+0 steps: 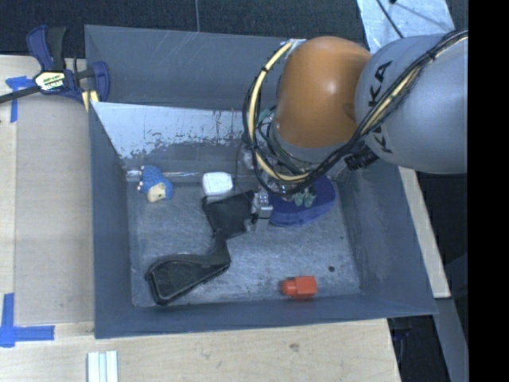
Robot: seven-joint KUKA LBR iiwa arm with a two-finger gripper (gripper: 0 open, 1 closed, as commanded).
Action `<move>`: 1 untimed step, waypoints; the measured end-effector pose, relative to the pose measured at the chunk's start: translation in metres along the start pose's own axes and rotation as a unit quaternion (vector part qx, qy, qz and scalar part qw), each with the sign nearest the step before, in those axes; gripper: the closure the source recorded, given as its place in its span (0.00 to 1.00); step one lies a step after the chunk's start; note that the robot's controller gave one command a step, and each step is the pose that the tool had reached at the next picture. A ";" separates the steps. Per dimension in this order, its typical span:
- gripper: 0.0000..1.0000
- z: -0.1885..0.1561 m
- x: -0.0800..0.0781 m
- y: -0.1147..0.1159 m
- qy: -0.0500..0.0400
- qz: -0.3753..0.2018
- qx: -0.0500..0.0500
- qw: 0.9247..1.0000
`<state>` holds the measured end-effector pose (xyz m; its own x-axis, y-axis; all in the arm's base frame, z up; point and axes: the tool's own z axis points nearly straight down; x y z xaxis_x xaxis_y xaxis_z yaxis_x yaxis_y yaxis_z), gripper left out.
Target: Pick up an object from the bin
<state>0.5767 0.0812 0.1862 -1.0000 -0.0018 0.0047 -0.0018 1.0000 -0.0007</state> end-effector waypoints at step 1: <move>0.00 0.114 -0.018 0.005 -0.002 -0.178 0.000 0.984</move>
Offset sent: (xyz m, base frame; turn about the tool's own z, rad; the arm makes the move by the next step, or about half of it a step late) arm 0.0173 0.0053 -0.1119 -0.3588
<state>0.5937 0.0863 0.0724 -0.9358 -0.3524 0.0016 -0.3524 0.9358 0.0009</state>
